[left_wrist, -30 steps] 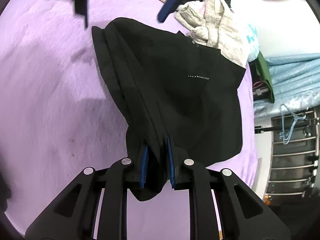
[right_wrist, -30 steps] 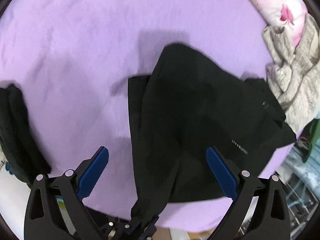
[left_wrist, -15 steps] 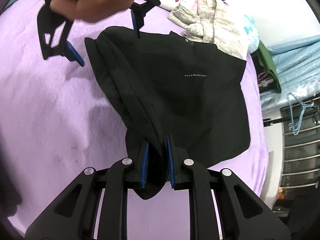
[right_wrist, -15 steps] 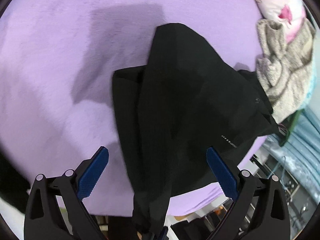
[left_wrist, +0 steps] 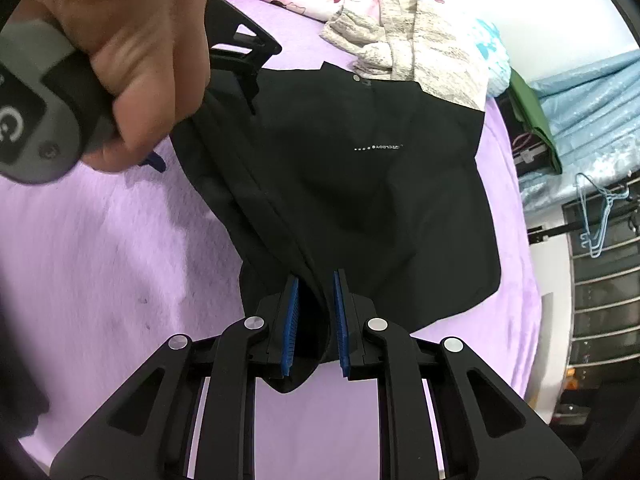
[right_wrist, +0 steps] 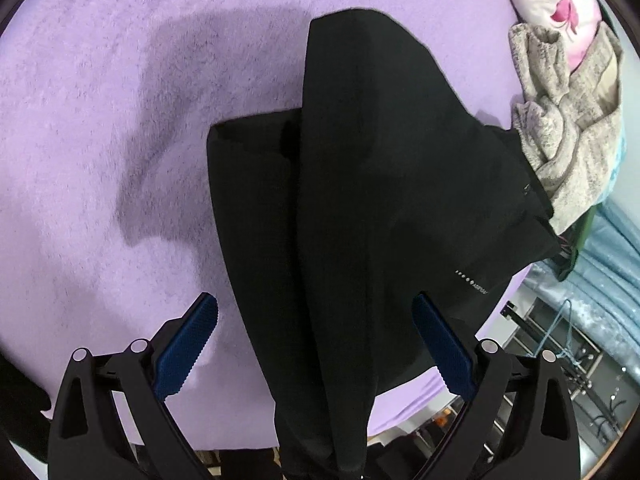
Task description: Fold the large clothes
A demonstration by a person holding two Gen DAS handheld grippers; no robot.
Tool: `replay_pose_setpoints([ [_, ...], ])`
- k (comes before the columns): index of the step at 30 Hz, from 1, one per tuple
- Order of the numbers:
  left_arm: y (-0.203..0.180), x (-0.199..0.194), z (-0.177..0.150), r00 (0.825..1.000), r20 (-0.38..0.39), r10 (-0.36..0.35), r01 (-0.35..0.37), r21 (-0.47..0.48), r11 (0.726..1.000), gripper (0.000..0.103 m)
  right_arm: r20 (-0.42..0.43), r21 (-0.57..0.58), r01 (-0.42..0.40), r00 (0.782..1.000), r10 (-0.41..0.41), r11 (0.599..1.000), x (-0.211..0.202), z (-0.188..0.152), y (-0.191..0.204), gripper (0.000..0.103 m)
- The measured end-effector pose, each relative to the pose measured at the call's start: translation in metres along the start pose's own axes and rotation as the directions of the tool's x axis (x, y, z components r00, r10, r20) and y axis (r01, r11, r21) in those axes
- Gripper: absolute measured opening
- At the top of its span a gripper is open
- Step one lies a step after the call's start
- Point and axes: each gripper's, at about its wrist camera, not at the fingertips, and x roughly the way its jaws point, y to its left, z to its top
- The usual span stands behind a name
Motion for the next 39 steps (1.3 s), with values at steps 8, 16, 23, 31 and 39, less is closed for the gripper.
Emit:
replay_pose_setpoints([
  [8,-0.009,-0.001,-0.002,1.0,0.0,0.016,-0.016,0.028,0.999,0.014,0.033,-0.076,-0.104,0.994,0.106,0.992,0.012,-0.01,-0.016,0.021],
  [16,-0.018,-0.016,-0.015,1.0,-0.001,0.011,-0.011,0.047,0.999,0.016,0.072,-0.098,-0.25,0.964,0.257,0.963,0.0,-0.034,-0.046,0.006],
  [23,-0.023,-0.04,-0.035,1.0,0.013,-0.015,0.015,0.039,0.999,0.019,0.148,-0.101,-0.362,0.915,0.374,0.926,-0.008,-0.064,-0.094,0.005],
  [31,-0.027,-0.063,-0.049,0.997,0.042,-0.066,0.067,-0.009,0.998,0.019,0.228,-0.079,-0.465,0.853,0.47,0.882,-0.013,-0.102,-0.147,0.004],
  [39,-0.045,-0.081,-0.066,0.995,0.071,-0.069,0.069,0.014,0.998,0.022,0.303,-0.076,-0.495,0.815,0.493,0.865,-0.015,-0.129,-0.181,0.003],
])
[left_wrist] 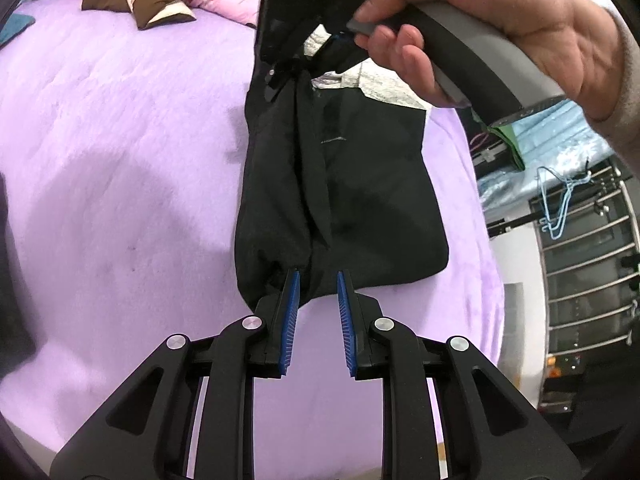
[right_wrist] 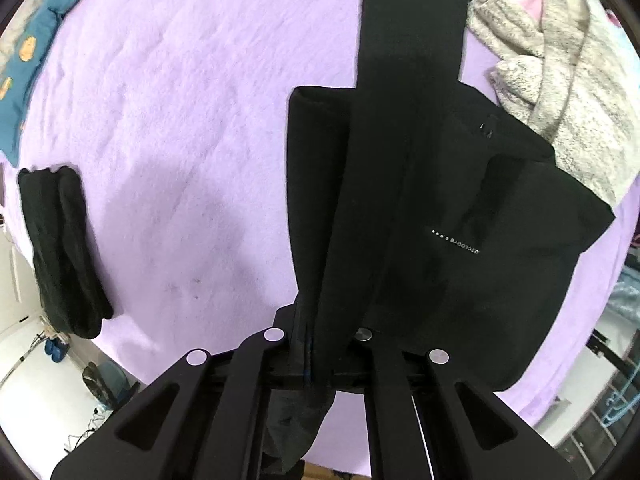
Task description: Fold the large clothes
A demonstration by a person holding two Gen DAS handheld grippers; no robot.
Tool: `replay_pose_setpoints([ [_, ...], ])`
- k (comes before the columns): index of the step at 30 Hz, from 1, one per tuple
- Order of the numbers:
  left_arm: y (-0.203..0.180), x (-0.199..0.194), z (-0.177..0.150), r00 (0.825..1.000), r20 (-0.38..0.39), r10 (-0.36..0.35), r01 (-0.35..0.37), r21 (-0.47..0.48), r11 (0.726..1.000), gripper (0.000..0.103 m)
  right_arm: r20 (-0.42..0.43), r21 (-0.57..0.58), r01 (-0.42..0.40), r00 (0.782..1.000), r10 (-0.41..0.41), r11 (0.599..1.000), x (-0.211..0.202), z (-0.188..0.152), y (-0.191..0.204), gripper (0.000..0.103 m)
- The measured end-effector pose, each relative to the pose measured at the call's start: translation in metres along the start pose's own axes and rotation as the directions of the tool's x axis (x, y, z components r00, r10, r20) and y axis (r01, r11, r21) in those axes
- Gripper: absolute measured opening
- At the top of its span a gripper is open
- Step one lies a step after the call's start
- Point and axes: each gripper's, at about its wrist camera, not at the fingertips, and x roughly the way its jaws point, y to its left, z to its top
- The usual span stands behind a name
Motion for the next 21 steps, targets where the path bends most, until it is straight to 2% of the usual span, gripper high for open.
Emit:
replay_pose_setpoints([
  [2,-0.004,-0.003,-0.004,1.0,0.002,0.002,-0.002,0.0,1.0,0.028,0.021,0.025,-0.021,1.0,0.021,0.999,-0.002,-0.004,-0.011,0.003],
  [5,-0.008,-0.01,-0.013,1.0,0.021,-0.004,0.003,0.01,1.0,0.029,0.041,0.032,-0.019,0.999,0.018,0.999,-0.006,-0.011,-0.028,0.003],
  [8,-0.013,-0.014,-0.027,0.997,0.049,0.061,-0.065,0.085,0.994,0.029,0.063,0.076,-0.054,0.997,0.049,0.996,-0.011,-0.022,-0.048,0.003],
  [9,-0.011,-0.014,-0.031,0.997,0.045,0.06,-0.064,0.091,0.994,0.029,0.073,0.084,-0.065,0.996,0.059,0.994,-0.012,-0.022,-0.051,0.003],
  [11,-0.004,-0.012,-0.04,0.998,0.033,0.056,-0.059,0.08,0.995,0.029,0.091,0.113,-0.089,0.993,0.079,0.99,-0.018,-0.03,-0.071,0.003],
  [13,0.001,-0.007,-0.046,0.997,0.024,0.073,-0.074,0.093,0.993,0.036,0.114,0.134,-0.121,0.988,0.106,0.983,-0.026,-0.038,-0.09,0.003],
  [15,0.005,-0.001,-0.049,0.996,0.011,0.088,-0.089,0.097,0.991,0.037,0.129,0.141,-0.13,0.985,0.112,0.981,-0.033,-0.045,-0.104,0.003],
  [21,0.018,0.024,-0.039,0.995,-0.002,0.101,-0.101,0.062,0.993,0.04,0.209,0.195,-0.191,0.966,0.15,0.962,-0.053,-0.067,-0.154,0.003],
])
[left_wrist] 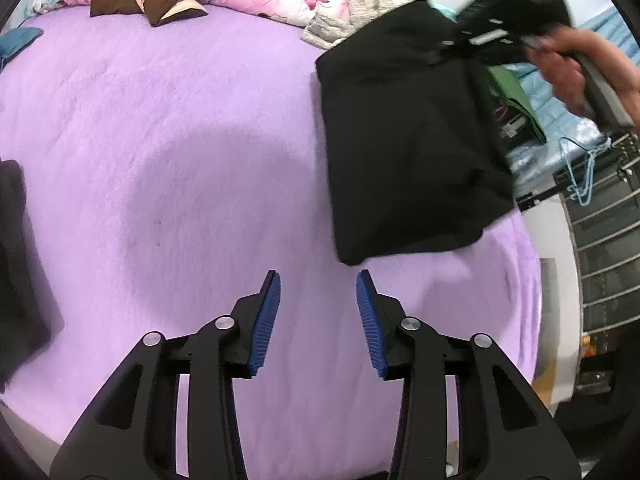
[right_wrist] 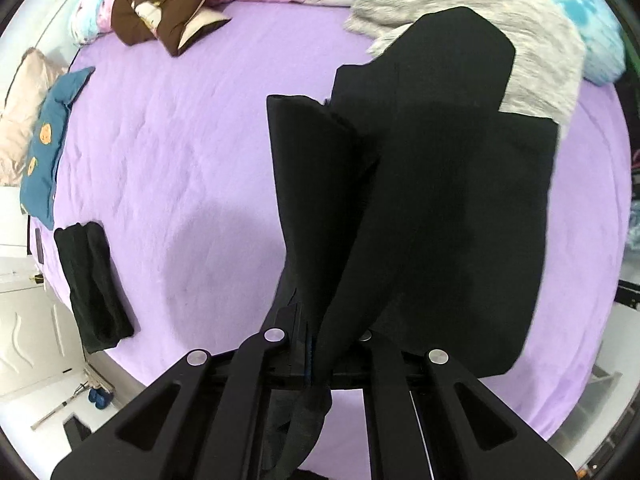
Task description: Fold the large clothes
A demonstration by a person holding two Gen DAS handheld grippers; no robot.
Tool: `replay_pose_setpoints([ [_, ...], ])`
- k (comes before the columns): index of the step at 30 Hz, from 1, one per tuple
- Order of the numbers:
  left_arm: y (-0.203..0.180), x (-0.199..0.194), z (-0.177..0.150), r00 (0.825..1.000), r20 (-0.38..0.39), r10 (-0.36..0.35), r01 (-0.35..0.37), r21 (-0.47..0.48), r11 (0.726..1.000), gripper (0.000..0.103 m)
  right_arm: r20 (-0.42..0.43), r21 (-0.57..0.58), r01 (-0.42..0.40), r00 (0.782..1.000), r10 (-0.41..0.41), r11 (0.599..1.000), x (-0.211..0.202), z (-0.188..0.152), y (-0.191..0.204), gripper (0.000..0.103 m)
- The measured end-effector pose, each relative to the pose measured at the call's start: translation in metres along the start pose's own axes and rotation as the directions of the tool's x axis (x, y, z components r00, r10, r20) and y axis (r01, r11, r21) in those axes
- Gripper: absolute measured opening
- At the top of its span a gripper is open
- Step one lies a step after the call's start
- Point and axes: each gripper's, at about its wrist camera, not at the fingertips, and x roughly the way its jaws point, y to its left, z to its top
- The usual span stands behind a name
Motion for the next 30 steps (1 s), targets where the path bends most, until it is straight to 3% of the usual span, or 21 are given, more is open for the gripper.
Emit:
replay_pose_setpoints([
  [4,-0.004,0.017,0.016,0.999,0.037,-0.012,0.012,0.005,1.0,0.043,0.031,0.024,0.008,0.999,-0.008,1.0,-0.013,-0.004,-0.033,0.003],
  [7,-0.01,0.036,0.029,0.995,0.05,-0.087,0.088,-0.02,0.996,0.043,0.055,0.052,0.005,0.998,-0.008,0.999,-0.015,-0.003,-0.049,0.003],
  [13,-0.048,0.074,0.07,0.967,0.093,-0.235,0.236,0.004,0.972,0.049,0.075,0.054,-0.001,0.997,-0.003,0.999,-0.004,0.001,-0.097,0.003],
  [16,-0.072,0.103,0.086,0.955,0.076,-0.287,0.288,0.003,0.958,0.049,0.074,0.012,-0.005,0.997,0.004,1.0,0.002,0.011,-0.114,0.003],
  [19,-0.11,0.129,0.095,0.972,0.036,-0.234,0.23,0.092,0.969,0.049,0.046,-0.011,-0.04,0.998,0.041,0.999,0.005,0.022,-0.132,0.003],
  [24,-0.146,0.16,0.091,0.979,0.011,-0.203,0.199,0.154,0.968,0.049,0.03,-0.041,-0.023,0.999,0.024,0.999,0.022,0.027,-0.166,0.004],
  [30,-0.186,0.203,0.067,0.994,-0.064,-0.087,0.103,0.304,0.947,0.053,-0.036,-0.001,0.017,0.999,-0.017,1.0,0.082,0.011,-0.227,0.01],
])
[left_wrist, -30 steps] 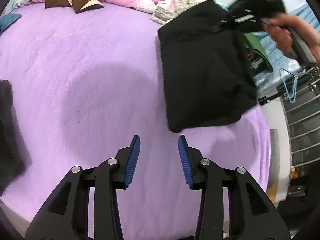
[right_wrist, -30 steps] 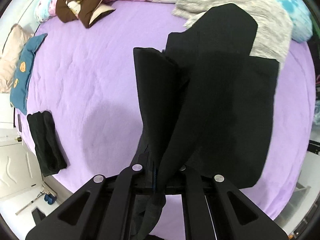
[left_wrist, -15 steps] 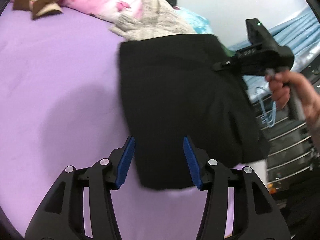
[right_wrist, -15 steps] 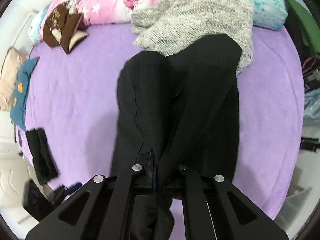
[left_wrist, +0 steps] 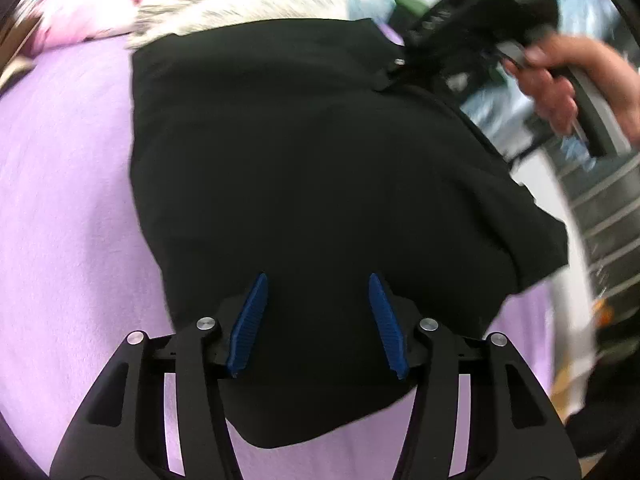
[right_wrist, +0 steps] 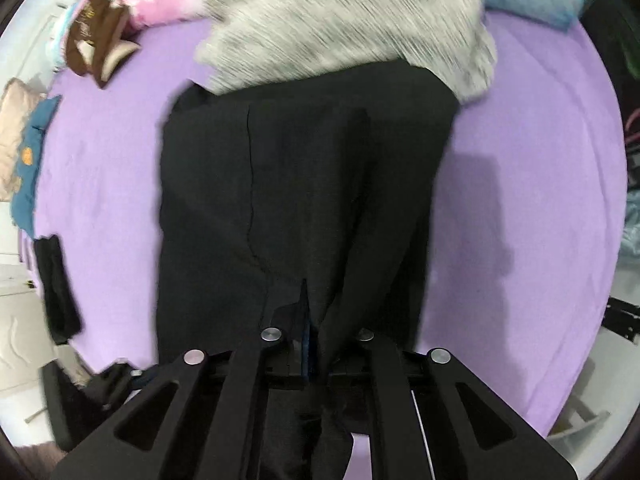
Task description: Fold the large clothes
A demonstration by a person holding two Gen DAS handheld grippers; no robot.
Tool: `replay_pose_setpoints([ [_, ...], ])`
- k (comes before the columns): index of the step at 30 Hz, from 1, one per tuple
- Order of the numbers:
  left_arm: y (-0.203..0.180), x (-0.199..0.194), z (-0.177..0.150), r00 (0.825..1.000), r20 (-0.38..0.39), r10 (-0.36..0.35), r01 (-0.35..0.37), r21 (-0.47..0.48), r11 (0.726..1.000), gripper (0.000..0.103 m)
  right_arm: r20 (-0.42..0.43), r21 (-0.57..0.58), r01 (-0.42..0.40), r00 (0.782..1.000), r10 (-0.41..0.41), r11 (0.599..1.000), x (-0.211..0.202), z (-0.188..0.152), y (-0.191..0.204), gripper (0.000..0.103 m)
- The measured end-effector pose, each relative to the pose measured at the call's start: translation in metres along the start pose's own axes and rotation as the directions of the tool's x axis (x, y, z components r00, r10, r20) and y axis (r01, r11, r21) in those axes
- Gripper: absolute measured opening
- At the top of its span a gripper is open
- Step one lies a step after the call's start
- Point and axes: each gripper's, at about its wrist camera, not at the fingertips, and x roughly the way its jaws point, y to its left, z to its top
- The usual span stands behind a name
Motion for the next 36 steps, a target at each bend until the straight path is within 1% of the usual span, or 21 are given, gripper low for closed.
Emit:
replay_pose_setpoints([
  [2,-0.021,0.015,-0.008,0.998,-0.023,0.061,-0.059,0.106,0.993,0.056,-0.038,0.034,0.021,0.999,-0.019,0.999,0.027,-0.006,-0.02,0.017],
  [3,-0.032,0.024,-0.013,0.995,-0.03,0.095,-0.088,0.166,0.982,0.057,-0.05,0.049,0.036,0.998,-0.034,0.998,0.036,-0.008,-0.027,0.022],
  [4,-0.042,0.031,-0.019,0.992,-0.034,0.125,-0.115,0.221,0.968,0.058,-0.055,0.062,0.058,0.997,-0.055,0.996,0.044,-0.01,-0.034,0.03],
  [6,-0.055,0.04,-0.026,0.986,-0.031,0.162,-0.147,0.287,0.947,0.058,-0.043,0.08,0.082,0.996,-0.079,0.993,0.049,-0.013,-0.042,0.038],
  [7,-0.058,0.042,-0.028,0.983,-0.024,0.179,-0.164,0.306,0.938,0.058,-0.032,0.093,0.083,0.996,-0.08,0.992,0.046,-0.015,-0.044,0.038],
  [9,-0.057,0.038,-0.027,0.984,-0.021,0.177,-0.163,0.289,0.943,0.059,-0.009,0.107,0.105,0.994,-0.105,0.989,0.036,-0.018,-0.046,0.042],
  [11,-0.051,0.029,-0.022,0.989,-0.024,0.148,-0.137,0.253,0.958,0.06,0.032,0.106,0.147,0.988,-0.151,0.984,0.018,-0.025,-0.043,0.046],
  [12,-0.048,0.022,-0.019,0.991,-0.027,0.129,-0.119,0.236,0.964,0.06,0.047,0.105,0.142,0.988,-0.147,0.984,0.011,-0.028,-0.04,0.047],
  [14,-0.049,0.005,-0.009,0.996,-0.007,0.085,-0.082,0.2,0.976,0.061,0.105,0.112,0.098,0.988,-0.11,0.989,-0.011,-0.037,-0.031,0.047],
  [15,-0.046,-0.003,-0.004,0.998,0.007,0.065,-0.065,0.182,0.981,0.061,0.128,0.115,0.084,0.987,-0.099,0.99,-0.019,-0.04,-0.027,0.05],
  [16,-0.042,-0.011,-0.001,0.999,0.021,0.049,-0.052,0.164,0.985,0.062,0.148,0.119,0.061,0.986,-0.078,0.991,-0.027,-0.045,-0.023,0.055],
  [18,-0.031,-0.027,0.004,0.999,0.046,0.007,-0.012,0.108,0.994,0.064,0.176,0.115,-0.007,0.984,-0.013,0.993,-0.041,-0.059,-0.011,0.062],
  [20,-0.023,-0.033,0.004,0.999,0.041,-0.006,0.002,0.077,0.997,0.065,0.176,0.093,-0.053,0.984,0.036,0.994,-0.044,-0.074,-0.001,0.067],
  [22,-0.02,-0.034,-0.002,1.0,0.025,-0.004,0.002,0.071,0.997,0.065,0.149,0.068,-0.064,0.987,0.053,0.996,-0.037,-0.09,0.007,0.071],
  [24,-0.016,-0.031,-0.008,1.0,-0.004,0.004,-0.003,0.076,0.997,0.065,0.105,0.063,-0.076,0.992,0.07,0.995,-0.02,-0.109,0.005,0.071],
  [27,-0.017,-0.029,-0.019,1.0,-0.02,0.002,-0.001,0.072,0.997,0.065,0.062,0.114,-0.112,0.992,0.106,0.987,0.005,-0.137,-0.008,0.07],
  [29,-0.018,-0.023,-0.027,1.0,-0.027,-0.001,0.003,0.065,0.998,0.066,0.078,0.111,-0.124,0.99,0.115,0.986,0.009,-0.155,-0.008,0.062],
  [30,-0.02,-0.023,-0.03,1.0,-0.028,0.004,-0.002,0.066,0.998,0.067,0.091,0.109,-0.13,0.988,0.12,0.985,0.015,-0.156,-0.006,0.062],
  [32,-0.023,-0.022,-0.034,1.0,-0.027,0.007,-0.005,0.071,0.997,0.068,0.122,0.111,-0.18,0.979,0.166,0.977,0.017,-0.171,-0.002,0.062],
  [34,-0.024,-0.022,-0.035,1.0,-0.021,0.006,-0.005,0.072,0.997,0.069,0.138,0.088,-0.176,0.977,0.163,0.981,0.02,-0.181,0.006,0.062],
  [36,-0.022,-0.021,-0.036,1.0,-0.022,-0.001,0.002,0.067,0.998,0.069,0.153,0.032,-0.152,0.977,0.145,0.988,0.024,-0.185,0.018,0.062],
])
